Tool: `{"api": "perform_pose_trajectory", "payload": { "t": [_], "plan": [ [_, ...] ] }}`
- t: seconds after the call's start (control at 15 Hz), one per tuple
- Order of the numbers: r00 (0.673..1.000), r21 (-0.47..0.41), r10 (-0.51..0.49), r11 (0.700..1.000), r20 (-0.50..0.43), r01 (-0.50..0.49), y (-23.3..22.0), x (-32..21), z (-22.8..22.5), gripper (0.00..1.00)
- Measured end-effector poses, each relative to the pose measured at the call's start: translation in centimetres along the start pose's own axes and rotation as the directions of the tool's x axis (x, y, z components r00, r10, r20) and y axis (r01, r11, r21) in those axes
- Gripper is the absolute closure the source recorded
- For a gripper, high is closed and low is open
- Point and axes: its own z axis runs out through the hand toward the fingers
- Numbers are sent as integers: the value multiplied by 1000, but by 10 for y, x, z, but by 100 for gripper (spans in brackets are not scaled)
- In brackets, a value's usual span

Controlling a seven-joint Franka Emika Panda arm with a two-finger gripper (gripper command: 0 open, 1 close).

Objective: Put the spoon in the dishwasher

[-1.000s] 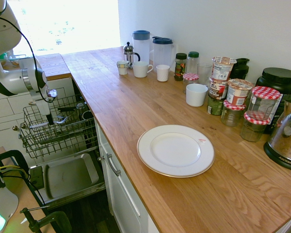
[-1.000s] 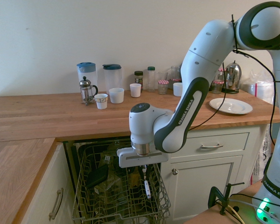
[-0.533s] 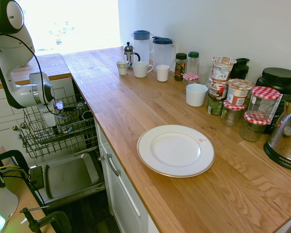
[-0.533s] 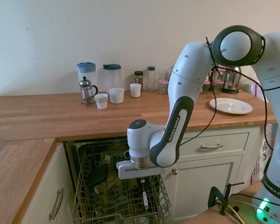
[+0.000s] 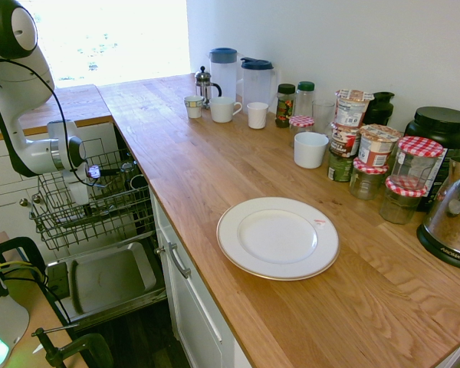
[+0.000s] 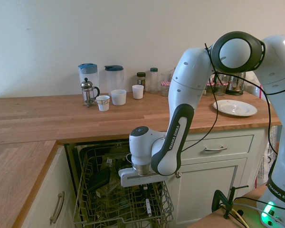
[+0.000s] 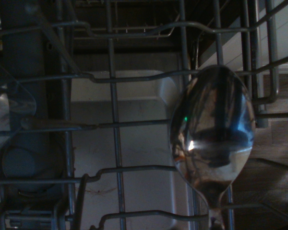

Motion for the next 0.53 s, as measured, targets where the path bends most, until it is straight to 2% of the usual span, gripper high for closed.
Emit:
{"api": "perform_pose_trajectory", "payload": {
  "t": [0.53],
  "plan": [
    [1000,28,-5,1000,-13,5,-11,-3,-15,0]
  ]
}}
